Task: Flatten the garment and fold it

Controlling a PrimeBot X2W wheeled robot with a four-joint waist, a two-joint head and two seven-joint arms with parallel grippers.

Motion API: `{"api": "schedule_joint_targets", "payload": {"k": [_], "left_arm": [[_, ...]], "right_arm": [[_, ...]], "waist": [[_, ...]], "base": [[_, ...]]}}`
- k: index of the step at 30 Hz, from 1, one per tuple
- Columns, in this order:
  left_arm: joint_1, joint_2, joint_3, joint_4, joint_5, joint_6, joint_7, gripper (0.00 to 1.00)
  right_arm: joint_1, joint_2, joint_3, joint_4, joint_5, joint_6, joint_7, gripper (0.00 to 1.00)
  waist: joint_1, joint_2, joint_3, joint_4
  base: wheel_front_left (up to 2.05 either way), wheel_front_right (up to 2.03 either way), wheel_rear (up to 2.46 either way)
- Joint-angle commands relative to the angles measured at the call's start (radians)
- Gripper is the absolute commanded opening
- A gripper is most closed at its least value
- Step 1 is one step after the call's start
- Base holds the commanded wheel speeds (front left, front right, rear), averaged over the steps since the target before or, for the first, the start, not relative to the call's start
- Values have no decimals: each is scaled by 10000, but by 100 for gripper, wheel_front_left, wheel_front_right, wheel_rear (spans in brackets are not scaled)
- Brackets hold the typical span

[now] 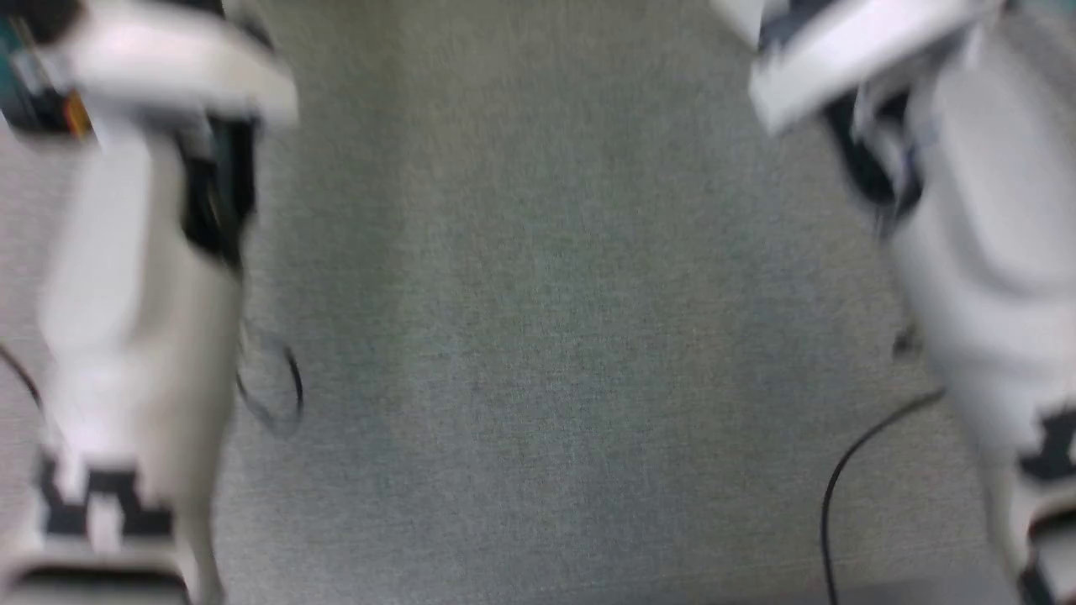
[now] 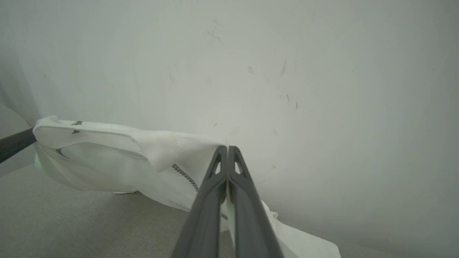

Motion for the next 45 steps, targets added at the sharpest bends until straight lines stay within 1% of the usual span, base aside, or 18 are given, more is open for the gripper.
{"api": "schedule_joint_targets", "payload": {"k": [1,4,9,18,24,30,33,37,43,44,45], "left_arm": [[1017,-177,300,-648,306,120,-48,0],[2869,-391,565,-1760,899,233,-48,0],[5315,-538,593,-2956,1494,409,-48,0],[8256,-472,224,-4148,1867,770,76,0],[10022,-523,-96,-4755,2003,1193,424,0],[11376,-580,-376,-4993,1909,1401,855,0],[11663,-634,-502,-4875,1842,1398,995,0],[11926,-798,-737,-4270,1701,1286,1050,0],[11523,-1164,-961,-2972,1451,876,679,0],[11426,-1227,-987,-2768,1361,749,627,0],[11324,-1305,-975,-2597,1245,632,547,4]], "right_arm": [[1010,-72,-136,-597,40,-23,-49,0],[2855,-63,-320,-1715,-90,-23,-49,0],[5433,-47,-613,-3248,-445,-23,30,0],[9311,272,-1188,-5717,-841,-23,1043,0],[11319,492,-1695,-6741,-1030,-23,1654,0],[13004,745,-2249,-7053,-1238,-23,2224,0],[13389,812,-2324,-6973,-1289,-23,2404,0],[13772,869,-2284,-6481,-1449,-23,2625,0],[13538,881,-2024,-5367,-1616,-23,2809,0],[13460,885,-1945,-5218,-1527,-23,2778,4],[13394,880,-1836,-5094,-1412,-23,2746,38]], "waist": [[3,0,-1330,188],[3,0,-1852,144],[3,0,-2471,144],[3,0,-3203,316],[3,0,-3569,393],[3,0,-3853,559],[3,0,-3905,593],[3,0,-3945,630],[3,0,-3928,643],[3,0,-3932,654],[3,0,-3958,673]], "base": [[0,0,0],[0,0,0],[0,0,0],[0,0,0],[0,0,0],[0,0,0],[0,0,0],[0,0,0],[0,0,0],[0,0,0],[0,0,0]]}}
